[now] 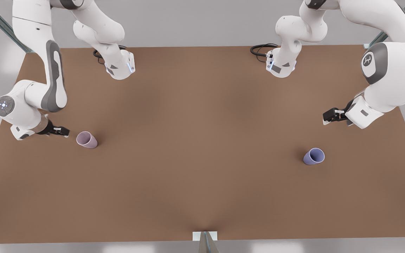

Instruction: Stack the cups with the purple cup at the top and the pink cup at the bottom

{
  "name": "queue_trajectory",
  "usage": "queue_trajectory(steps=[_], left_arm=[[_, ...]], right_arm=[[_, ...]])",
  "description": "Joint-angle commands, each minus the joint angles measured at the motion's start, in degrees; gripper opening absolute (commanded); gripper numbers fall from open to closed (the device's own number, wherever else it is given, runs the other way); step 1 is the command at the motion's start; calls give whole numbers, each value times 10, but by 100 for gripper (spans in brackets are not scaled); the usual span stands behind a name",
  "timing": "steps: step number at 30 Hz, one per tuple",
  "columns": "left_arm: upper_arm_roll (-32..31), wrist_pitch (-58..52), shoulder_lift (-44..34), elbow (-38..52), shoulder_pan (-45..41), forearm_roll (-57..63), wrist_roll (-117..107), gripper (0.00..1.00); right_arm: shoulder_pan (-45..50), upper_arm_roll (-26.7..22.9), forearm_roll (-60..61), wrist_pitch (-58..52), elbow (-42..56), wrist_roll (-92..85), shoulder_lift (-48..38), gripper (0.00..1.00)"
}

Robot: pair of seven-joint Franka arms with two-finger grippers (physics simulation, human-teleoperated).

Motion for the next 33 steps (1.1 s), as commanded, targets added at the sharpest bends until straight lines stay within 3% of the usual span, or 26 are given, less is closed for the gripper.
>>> queue_trajectory(steps=[1,8,33], left_arm=[[0,-5,-1,0,-1,0,1,100],[0,-8,-1,0,0,0,1,100],[0,-19,-7,4,0,8,-8,100]], right_arm=[[10,-1,18,52,-17,-83,2,100],[9,-1,30,105,-50,-94,28,100],[15,-1,53,115,-66,-94,95,100]])
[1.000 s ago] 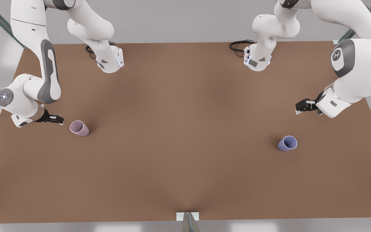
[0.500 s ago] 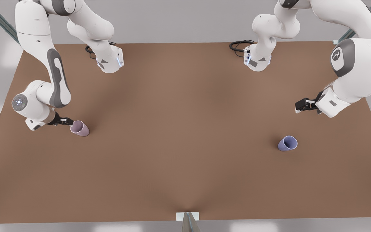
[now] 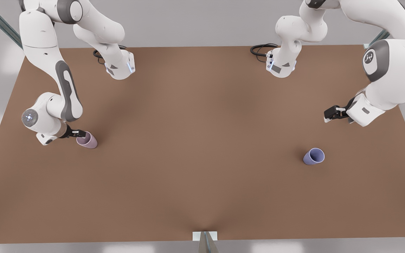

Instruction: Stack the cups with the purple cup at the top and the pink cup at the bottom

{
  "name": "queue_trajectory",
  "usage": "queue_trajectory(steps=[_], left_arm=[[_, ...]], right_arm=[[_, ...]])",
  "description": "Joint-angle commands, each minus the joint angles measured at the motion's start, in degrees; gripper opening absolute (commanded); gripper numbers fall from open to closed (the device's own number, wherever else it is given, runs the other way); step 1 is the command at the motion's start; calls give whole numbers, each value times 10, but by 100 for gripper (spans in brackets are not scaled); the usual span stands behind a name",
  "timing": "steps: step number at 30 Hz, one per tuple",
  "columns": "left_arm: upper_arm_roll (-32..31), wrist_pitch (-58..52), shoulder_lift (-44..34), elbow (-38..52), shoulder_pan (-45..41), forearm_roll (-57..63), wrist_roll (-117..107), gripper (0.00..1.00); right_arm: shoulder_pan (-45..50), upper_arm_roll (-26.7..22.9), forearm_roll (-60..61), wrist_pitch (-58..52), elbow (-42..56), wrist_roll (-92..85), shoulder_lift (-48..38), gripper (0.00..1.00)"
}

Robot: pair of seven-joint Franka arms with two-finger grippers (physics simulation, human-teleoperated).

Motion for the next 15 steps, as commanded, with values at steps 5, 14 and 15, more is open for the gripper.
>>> queue_trajectory(steps=[5,14,15], left_arm=[[0,-3,2,-1,0,0,-1,100],[0,-5,1,-1,0,0,0,100],[0,-4,2,-1,0,0,0,100]], right_arm=[[2,0,3,1,1,-17,6,96],[13,0,4,-7,2,-11,5,29],[13,0,4,-7,2,-11,5,25]])
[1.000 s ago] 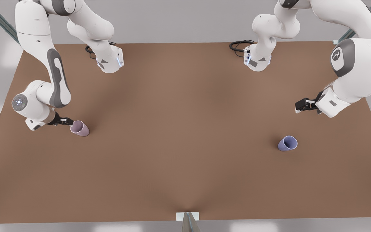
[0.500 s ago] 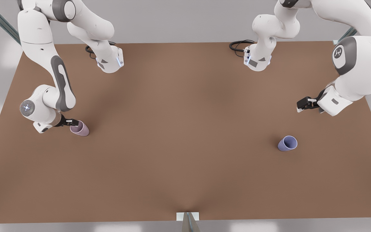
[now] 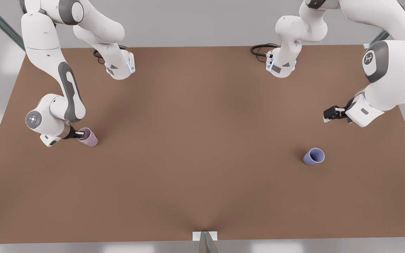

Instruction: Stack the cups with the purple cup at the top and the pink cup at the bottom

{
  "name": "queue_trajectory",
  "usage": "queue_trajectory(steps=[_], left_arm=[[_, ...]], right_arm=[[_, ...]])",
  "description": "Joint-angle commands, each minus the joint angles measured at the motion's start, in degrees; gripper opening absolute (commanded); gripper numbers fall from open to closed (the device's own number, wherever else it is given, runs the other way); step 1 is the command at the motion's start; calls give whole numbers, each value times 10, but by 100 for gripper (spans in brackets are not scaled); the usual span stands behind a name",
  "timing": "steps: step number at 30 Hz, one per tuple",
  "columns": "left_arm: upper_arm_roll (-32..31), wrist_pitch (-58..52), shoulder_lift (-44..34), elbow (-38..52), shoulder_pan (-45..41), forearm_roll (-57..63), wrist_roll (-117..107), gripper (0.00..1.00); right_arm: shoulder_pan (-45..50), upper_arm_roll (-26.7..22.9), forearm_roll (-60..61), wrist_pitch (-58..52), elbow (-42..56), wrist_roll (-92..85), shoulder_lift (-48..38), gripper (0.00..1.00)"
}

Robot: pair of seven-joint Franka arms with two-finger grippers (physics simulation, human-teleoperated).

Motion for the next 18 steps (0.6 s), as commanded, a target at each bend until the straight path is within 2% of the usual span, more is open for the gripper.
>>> queue_trajectory(steps=[1,7,9,12,18], left_arm=[[0,-2,0,0,0,0,1,100],[0,-2,0,0,0,0,0,100],[-1,-31,-2,1,0,0,-4,100],[-1,-26,0,1,0,-4,1,100],[0,-24,0,2,0,-3,1,100]], right_arm=[[1,0,-1,-4,0,-3,0,21],[9,0,0,-18,4,-2,-26,21],[10,0,-1,-44,13,-3,-43,21],[49,0,-1,-65,22,1,-71,21],[154,6,0,-88,45,87,-68,21]])
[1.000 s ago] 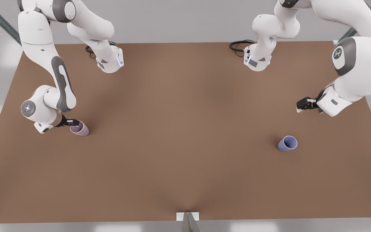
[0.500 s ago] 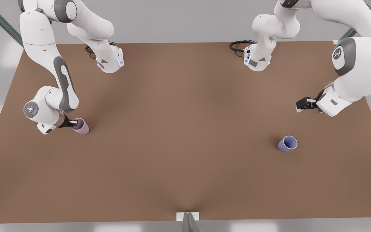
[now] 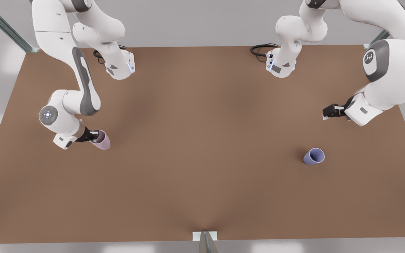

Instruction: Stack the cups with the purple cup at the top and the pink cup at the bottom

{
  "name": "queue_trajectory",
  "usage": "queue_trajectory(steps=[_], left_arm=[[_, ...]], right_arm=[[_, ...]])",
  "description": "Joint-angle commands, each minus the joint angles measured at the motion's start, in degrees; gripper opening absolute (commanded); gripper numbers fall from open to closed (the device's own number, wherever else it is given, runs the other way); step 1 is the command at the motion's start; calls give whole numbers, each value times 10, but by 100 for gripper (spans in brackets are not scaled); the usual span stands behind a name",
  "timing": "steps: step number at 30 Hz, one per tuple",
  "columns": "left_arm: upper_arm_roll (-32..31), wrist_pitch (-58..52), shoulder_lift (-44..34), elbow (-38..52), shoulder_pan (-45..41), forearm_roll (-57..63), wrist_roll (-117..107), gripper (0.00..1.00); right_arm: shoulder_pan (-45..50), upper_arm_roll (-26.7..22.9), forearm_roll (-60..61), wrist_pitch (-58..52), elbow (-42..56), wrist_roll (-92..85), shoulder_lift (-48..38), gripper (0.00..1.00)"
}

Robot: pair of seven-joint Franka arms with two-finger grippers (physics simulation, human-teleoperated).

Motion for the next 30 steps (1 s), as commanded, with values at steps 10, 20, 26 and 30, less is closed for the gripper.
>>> queue_trajectory(steps=[10,20,26,30], left_arm=[[4,-8,18,5,1,0,1,100],[4,-15,28,4,5,-1,-7,100],[3,121,46,-65,12,-1,-5,100],[-12,380,119,-168,58,-3,19,100]], right_arm=[[150,81,-1,-27,102,406,63,21],[302,86,26,-29,293,715,201,21],[366,94,35,-10,364,798,276,21],[393,95,44,0,372,799,301,21]])
